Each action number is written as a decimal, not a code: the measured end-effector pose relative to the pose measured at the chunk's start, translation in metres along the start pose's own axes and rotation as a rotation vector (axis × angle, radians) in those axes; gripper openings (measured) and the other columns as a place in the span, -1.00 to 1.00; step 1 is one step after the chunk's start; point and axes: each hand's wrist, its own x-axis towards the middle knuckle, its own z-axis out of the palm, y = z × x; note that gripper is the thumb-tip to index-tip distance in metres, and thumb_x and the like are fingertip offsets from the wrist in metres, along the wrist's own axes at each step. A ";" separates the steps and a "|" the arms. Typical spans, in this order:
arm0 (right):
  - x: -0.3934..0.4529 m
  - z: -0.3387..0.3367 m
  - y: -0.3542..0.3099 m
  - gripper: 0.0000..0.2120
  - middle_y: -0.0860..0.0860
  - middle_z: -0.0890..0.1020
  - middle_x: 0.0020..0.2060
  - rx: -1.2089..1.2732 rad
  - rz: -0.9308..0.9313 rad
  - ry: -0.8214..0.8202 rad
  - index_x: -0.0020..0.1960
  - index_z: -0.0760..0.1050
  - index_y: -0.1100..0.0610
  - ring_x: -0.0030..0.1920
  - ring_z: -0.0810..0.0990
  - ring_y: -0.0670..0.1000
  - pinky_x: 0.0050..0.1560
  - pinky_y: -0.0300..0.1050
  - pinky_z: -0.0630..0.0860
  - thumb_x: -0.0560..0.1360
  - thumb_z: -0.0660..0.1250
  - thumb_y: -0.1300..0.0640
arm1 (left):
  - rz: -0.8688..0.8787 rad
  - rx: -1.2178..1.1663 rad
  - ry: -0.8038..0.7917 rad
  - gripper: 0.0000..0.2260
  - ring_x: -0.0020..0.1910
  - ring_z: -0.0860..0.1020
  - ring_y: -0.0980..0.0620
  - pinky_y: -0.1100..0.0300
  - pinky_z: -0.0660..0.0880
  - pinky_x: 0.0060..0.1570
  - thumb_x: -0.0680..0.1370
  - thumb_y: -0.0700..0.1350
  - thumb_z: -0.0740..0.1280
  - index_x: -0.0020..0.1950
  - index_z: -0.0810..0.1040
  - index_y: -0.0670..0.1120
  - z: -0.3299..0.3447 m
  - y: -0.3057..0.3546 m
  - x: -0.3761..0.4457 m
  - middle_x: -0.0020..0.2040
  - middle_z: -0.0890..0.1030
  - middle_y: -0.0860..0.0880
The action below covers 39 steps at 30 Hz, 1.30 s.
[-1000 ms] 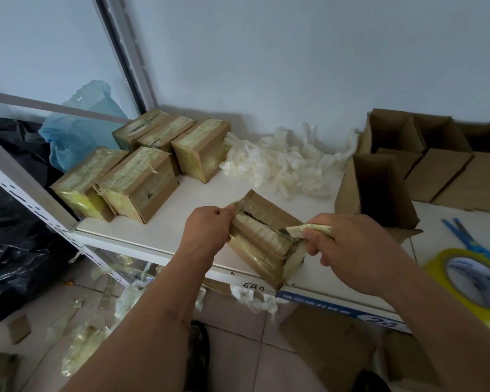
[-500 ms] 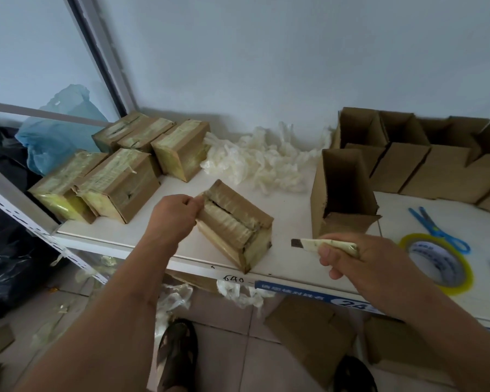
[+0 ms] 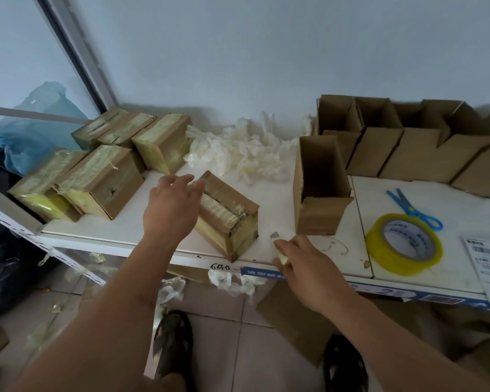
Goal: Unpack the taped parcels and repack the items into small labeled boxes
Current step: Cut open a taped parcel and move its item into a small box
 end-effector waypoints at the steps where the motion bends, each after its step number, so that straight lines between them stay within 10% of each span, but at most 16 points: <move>1: 0.003 0.004 -0.001 -0.52 -0.06 0.35 0.28 -0.017 -0.005 -0.002 0.52 0.20 -0.03 0.08 0.50 -0.08 0.04 -0.24 0.49 0.64 0.12 -0.11 | 0.054 0.034 -0.068 -0.33 0.45 0.29 -0.08 -0.08 0.26 0.38 0.53 0.44 -0.12 0.43 0.42 0.11 0.003 0.001 -0.002 0.46 0.38 -0.02; 7: 0.020 0.013 -0.004 -0.48 -0.07 0.31 0.43 -0.088 -0.022 -0.006 0.56 0.14 0.01 0.32 0.38 -0.03 0.26 -0.15 0.41 0.65 0.10 -0.11 | 0.079 0.164 -0.269 -0.32 0.57 -0.13 0.02 -0.11 -0.05 0.50 0.51 0.43 0.05 0.57 0.11 0.18 0.002 -0.002 -0.011 0.61 -0.07 0.12; 19: 0.038 -0.012 -0.065 -0.58 -0.17 0.35 0.37 0.238 -0.061 0.370 0.43 0.37 -0.03 0.37 0.25 -0.18 0.27 -0.41 0.11 0.63 0.09 -0.14 | 0.138 0.011 -0.335 -0.15 0.56 -0.09 0.05 -0.11 0.01 0.53 0.33 0.45 0.17 0.57 0.18 0.14 -0.021 -0.019 0.003 0.60 0.00 0.12; 26: 0.083 -0.012 -0.079 -0.54 -0.15 0.44 0.27 0.494 -0.050 0.090 0.39 0.42 -0.05 0.21 0.44 -0.16 0.28 -0.14 0.43 0.53 0.34 -0.12 | 0.141 -0.099 -0.210 -0.53 0.51 0.12 0.03 0.05 0.12 0.49 0.63 0.11 0.23 0.51 0.33 0.02 -0.013 -0.019 0.010 0.54 0.20 0.08; 31: 0.093 -0.016 -0.064 -0.52 -0.26 0.51 0.11 0.617 -0.023 -0.043 0.35 0.46 -0.09 0.08 0.51 -0.27 0.06 -0.37 0.46 0.46 0.45 -0.07 | 0.059 -0.100 -0.122 -0.55 0.42 0.28 -0.03 0.04 0.27 0.40 0.66 0.10 0.16 0.51 0.33 -0.02 -0.011 -0.015 0.015 0.45 0.29 0.03; 39: 0.094 -0.013 -0.056 -0.53 -0.25 0.54 0.09 0.622 -0.088 -0.073 0.35 0.49 -0.07 0.07 0.55 -0.22 0.17 -0.16 0.53 0.46 0.46 0.00 | -0.014 -0.071 -0.080 -0.57 0.32 0.37 -0.08 0.07 0.32 0.27 0.66 0.12 0.15 0.44 0.41 -0.09 -0.008 -0.011 0.017 0.32 0.32 -0.05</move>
